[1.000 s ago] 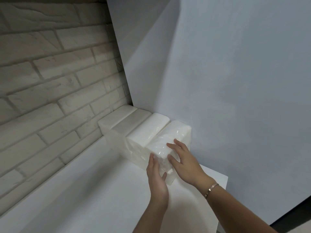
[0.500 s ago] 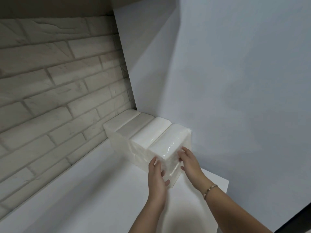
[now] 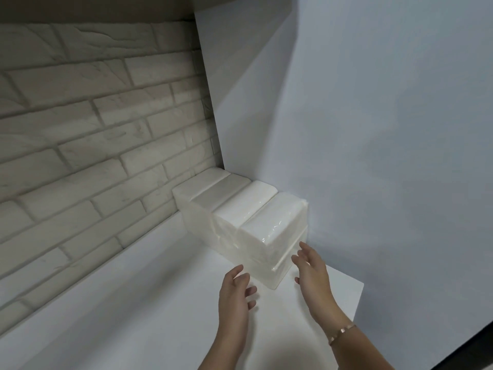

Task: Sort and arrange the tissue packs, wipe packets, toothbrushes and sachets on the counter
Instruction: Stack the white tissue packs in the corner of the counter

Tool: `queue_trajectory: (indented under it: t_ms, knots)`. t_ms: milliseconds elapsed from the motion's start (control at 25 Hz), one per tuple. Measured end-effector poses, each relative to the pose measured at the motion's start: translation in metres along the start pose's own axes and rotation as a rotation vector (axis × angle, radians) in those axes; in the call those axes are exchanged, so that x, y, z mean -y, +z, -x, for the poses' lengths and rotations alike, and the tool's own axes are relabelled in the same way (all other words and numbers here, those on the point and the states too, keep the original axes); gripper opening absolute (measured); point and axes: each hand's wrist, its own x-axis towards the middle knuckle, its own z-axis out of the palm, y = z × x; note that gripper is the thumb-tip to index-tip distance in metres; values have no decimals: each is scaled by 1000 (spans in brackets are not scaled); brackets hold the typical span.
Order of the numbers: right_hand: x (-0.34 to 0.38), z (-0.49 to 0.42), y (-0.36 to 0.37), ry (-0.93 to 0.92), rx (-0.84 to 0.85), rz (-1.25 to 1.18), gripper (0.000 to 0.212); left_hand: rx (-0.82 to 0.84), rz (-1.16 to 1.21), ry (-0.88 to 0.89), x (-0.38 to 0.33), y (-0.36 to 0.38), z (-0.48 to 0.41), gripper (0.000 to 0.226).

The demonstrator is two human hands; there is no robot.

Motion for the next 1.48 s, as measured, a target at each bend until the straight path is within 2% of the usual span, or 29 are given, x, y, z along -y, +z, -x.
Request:
queue_trajectory:
  t_ms: [120,240,280,400,520,760,920,1120,1240,1400,1480]
  knots:
    - [-2,36,28,-156,-43,38,41,-55,39,7,2,-40,15,25]
    - [-1,75,78,-313,28,47,37,-143,52,27,-2,-93,32,35]
    - [-3,93,103,-338,89,47,37,-198,56,48,-6,-120,41,37]
    - [-18,156,174,-344,288,47,39,-357,66,127,-17,-202,76,22]
    - [-43,241,230,-297,490,85,38,-485,57,174,-17,-293,124,32]
    - [-90,377,291,-261,844,199,36,-682,71,208,6,-428,216,18]
    - [-115,438,316,-232,956,255,35,-760,61,217,27,-482,268,25]
    - [-137,495,342,-215,1051,304,32,-845,7,296,34,-547,313,10]
    - [-143,518,353,-225,1102,326,31,-877,0,290,38,-574,326,19]
    - [-135,544,374,-230,1159,372,32,-900,188,233,25,-601,324,15]
    - [-122,549,403,-331,1148,389,34,-836,324,185,9,-613,311,15]
